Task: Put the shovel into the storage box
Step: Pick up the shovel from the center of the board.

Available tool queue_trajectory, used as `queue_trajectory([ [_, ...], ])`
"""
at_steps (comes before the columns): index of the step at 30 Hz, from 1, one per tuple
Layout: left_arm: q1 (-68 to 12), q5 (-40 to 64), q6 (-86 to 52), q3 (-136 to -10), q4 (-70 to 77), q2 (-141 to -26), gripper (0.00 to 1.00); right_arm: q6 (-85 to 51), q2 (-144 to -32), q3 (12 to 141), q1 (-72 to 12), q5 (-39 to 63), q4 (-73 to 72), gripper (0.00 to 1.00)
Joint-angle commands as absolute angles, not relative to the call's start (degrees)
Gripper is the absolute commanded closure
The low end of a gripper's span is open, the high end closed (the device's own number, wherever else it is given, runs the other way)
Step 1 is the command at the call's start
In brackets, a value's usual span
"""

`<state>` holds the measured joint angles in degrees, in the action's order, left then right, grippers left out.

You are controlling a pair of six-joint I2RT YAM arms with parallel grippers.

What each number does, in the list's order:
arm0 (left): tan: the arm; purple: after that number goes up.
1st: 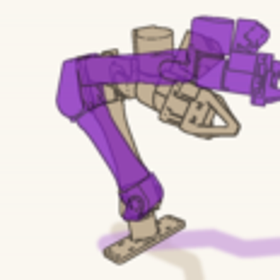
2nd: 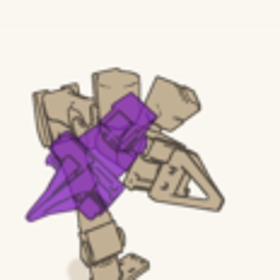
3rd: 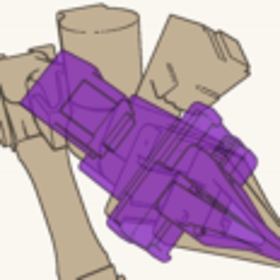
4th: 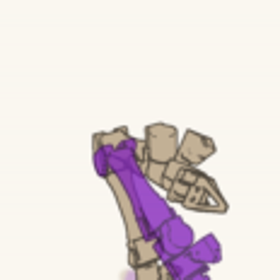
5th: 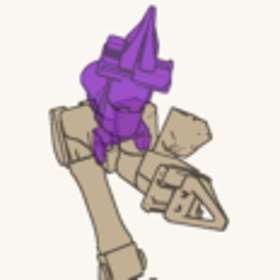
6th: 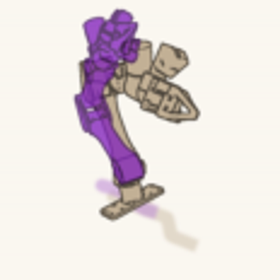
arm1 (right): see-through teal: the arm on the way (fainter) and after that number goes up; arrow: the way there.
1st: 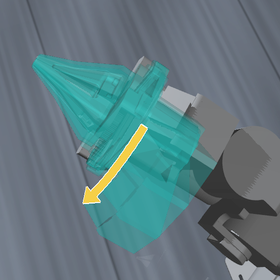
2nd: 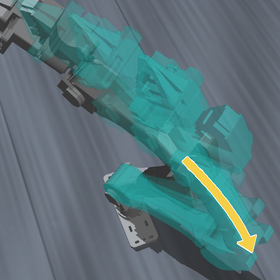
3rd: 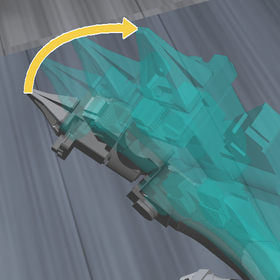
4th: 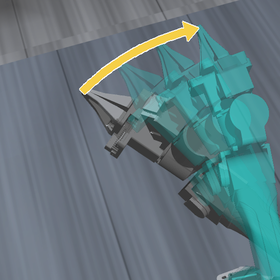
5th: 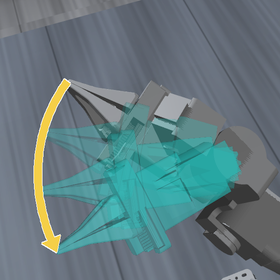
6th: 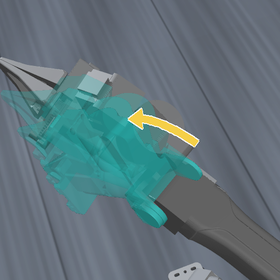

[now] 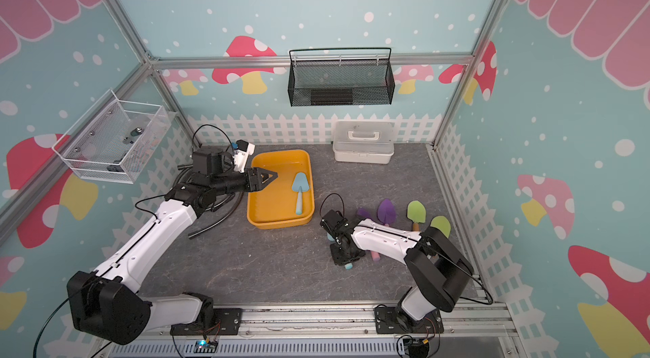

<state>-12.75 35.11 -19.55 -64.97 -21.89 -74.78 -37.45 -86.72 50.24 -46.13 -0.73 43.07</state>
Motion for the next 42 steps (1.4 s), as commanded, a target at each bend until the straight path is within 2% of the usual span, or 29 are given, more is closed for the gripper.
queue_trajectory([
  [1,-12.40,36.96,-21.54,-63.31,-19.23,-72.86,0.42,-36.22,-82.31,54.33,-46.18,-3.05,48.04,0.92],
  [5,-12.48,39.28,-24.55,-60.89,-15.65,-72.34,0.29,-35.71,-78.91,58.88,-46.30,-3.42,51.28,0.91],
  [7,-12.57,40.58,-26.37,-59.09,-12.38,-72.17,0.31,-35.35,-78.23,61.51,-46.55,-3.68,52.79,0.91],
  [11,-13.43,41.36,-29.45,-56.47,-8.05,-72.22,0.24,-34.42,-78.72,67.09,-47.19,-4.16,54.99,0.91],
  [18,-17.07,40.62,-30.63,-54.63,-5.54,-72.85,0.21,-31.90,-82.94,75.68,-47.37,-4.47,55.64,0.91],
  [24,-19.72,40.77,-35.51,-51.92,1.44,-74.97,0.32,-30.52,-87.69,81.62,-47.34,-4.26,54.71,0.92],
  [38,-22.76,41.28,-38.92,-52.17,9.80,-82.02,0.36,-29.79,-90.70,86.05,-48.75,-2.24,53.88,0.92],
  [40,-23.16,41.27,-38.62,-52.92,9.58,-83.00,0.41,-29.88,-90.66,86.13,-48.97,-2.23,53.88,0.92],
  [42,-23.20,41.37,-38.66,-53.34,9.67,-83.74,0.50,-29.84,-90.53,86.12,-49.21,-2.12,53.88,0.92],
])
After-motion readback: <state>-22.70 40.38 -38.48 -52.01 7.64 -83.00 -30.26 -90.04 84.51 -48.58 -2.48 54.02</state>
